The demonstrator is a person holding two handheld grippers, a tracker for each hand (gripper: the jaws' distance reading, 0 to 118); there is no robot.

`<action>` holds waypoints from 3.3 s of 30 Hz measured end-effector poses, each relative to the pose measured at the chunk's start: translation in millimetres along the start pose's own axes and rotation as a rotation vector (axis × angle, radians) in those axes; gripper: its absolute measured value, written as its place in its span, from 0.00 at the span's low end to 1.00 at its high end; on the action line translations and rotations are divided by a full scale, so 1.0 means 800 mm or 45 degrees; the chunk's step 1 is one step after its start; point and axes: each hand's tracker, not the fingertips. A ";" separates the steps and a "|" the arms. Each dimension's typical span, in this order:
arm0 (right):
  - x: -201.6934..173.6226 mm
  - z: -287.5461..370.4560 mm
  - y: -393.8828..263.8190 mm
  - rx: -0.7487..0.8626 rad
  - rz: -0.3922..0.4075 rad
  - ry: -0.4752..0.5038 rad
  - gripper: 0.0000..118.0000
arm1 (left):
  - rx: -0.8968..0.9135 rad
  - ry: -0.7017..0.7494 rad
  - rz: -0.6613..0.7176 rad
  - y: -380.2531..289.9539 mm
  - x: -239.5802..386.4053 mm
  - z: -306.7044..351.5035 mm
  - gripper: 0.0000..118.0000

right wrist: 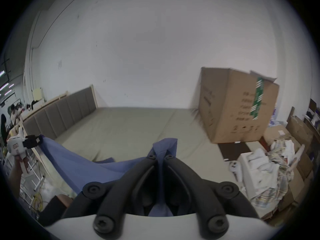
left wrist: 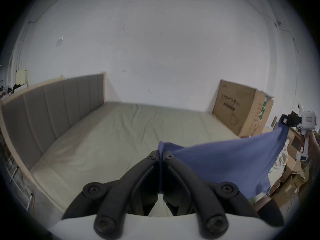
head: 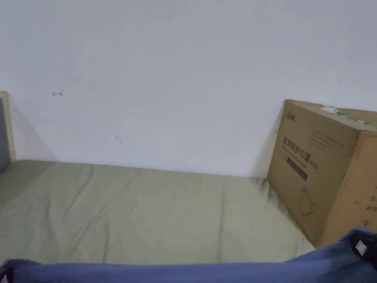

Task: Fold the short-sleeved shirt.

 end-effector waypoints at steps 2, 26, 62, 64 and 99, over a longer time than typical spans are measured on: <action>0.025 0.021 0.019 0.083 0.002 -0.012 0.01 | 0.061 -0.043 -0.023 0.040 0.011 0.008 0.02; 0.029 -0.287 0.344 0.508 0.057 -0.138 0.01 | 0.280 0.263 -0.241 0.376 0.031 -0.292 0.02; 0.052 -0.188 -0.185 0.033 0.013 0.100 0.01 | -0.221 0.236 -0.146 -0.122 -0.010 -0.200 0.02; 0.047 -0.149 -0.207 0.005 0.043 0.103 0.01 | -0.231 0.232 -0.119 -0.139 -0.011 -0.159 0.02; -0.019 0.090 -0.382 -0.213 -0.222 -0.166 0.00 | -0.323 0.259 0.054 -0.300 -0.022 0.108 0.02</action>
